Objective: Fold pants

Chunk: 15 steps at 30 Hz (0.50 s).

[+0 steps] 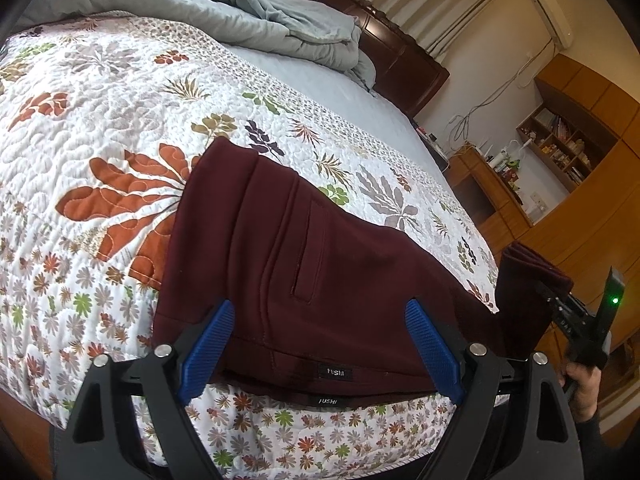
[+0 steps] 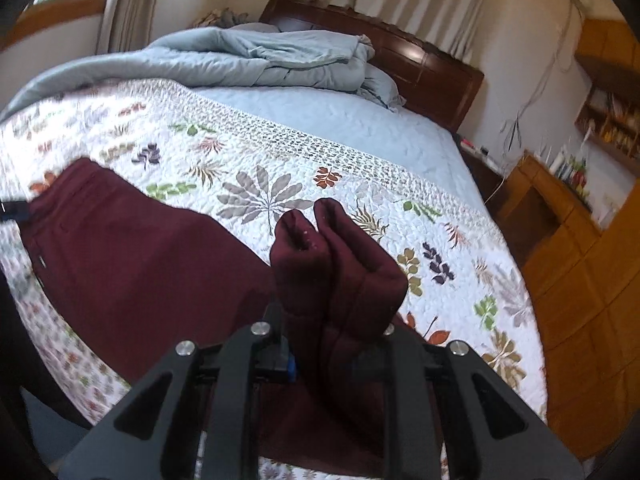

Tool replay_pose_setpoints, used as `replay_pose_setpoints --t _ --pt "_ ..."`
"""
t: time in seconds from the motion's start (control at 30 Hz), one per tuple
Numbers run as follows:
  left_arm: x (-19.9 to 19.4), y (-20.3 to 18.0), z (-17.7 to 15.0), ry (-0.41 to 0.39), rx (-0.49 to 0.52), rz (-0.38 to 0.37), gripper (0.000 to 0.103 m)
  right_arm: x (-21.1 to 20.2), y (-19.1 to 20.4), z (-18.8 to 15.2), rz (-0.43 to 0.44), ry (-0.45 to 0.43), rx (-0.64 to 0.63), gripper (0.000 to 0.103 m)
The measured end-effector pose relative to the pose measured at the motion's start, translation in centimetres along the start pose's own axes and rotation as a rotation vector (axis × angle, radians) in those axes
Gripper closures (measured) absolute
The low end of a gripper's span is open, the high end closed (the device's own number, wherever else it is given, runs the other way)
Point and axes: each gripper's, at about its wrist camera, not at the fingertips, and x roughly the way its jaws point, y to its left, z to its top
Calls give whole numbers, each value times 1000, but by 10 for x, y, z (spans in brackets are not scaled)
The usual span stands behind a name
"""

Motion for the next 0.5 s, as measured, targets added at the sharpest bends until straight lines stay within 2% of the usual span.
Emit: replay_pose_setpoints --t 0.2,0.5 --pt "-1 1 0 -2 -10 -13 15 13 33 -7 -99 -11 -174 87" --pt "-4 4 0 -7 -23 -33 15 50 104 -45 -251 -22 -578 87"
